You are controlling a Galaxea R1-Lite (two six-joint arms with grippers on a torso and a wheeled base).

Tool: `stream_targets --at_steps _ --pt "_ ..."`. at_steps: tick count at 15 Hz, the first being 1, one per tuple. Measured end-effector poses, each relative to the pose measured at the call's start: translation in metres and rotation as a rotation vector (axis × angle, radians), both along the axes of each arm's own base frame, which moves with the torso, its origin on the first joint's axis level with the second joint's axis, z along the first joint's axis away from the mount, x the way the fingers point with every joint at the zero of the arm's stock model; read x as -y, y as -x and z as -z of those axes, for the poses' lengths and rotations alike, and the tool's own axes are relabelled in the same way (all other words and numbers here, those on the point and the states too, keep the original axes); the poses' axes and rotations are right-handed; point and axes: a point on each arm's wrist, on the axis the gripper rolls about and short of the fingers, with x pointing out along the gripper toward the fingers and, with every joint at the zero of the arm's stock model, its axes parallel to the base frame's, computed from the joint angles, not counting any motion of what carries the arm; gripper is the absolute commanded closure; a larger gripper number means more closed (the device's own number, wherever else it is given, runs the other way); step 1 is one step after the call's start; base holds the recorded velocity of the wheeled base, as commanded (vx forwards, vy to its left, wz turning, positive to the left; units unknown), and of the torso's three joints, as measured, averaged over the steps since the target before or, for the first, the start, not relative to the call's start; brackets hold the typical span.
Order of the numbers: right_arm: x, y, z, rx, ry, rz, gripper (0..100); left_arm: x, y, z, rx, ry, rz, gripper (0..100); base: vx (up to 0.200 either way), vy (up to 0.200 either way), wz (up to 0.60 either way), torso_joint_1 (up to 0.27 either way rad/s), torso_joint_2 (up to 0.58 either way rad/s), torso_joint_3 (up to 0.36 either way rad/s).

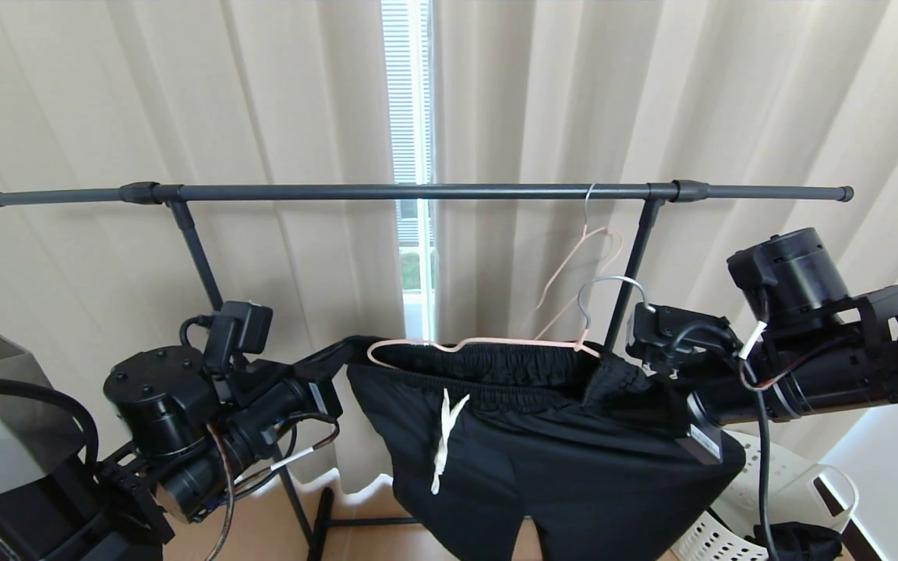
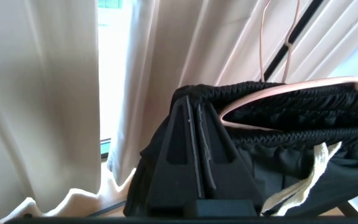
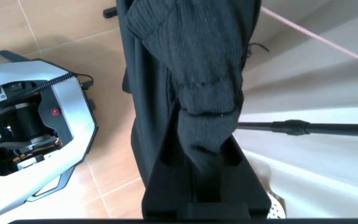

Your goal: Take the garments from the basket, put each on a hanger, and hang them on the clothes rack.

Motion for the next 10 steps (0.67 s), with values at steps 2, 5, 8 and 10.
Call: stream_targets --at_steps 2,5,8,10 --pt "-0.001 -0.002 0.002 0.004 0.002 0.003 100 -0.001 0.003 -0.006 0.004 -0.002 0.001 100 0.0 0.0 0.0 0.0 0.0 0.0" --pt "-0.001 -0.003 0.003 -0.001 0.004 0.004 100 -0.008 0.001 -0.014 0.031 0.0 -0.023 100 0.0 0.0 0.0 0.0 0.0 0.0" --pt "0.0 -0.003 0.004 -0.003 0.005 0.005 100 -0.019 -0.005 -0.013 0.016 -0.013 -0.018 100 0.0 0.0 0.0 0.0 0.0 0.0" --pt "0.0 -0.003 0.004 -0.004 0.005 0.006 100 -0.023 -0.007 -0.013 0.014 -0.013 -0.025 100 0.0 0.0 0.0 0.0 0.0 0.0"
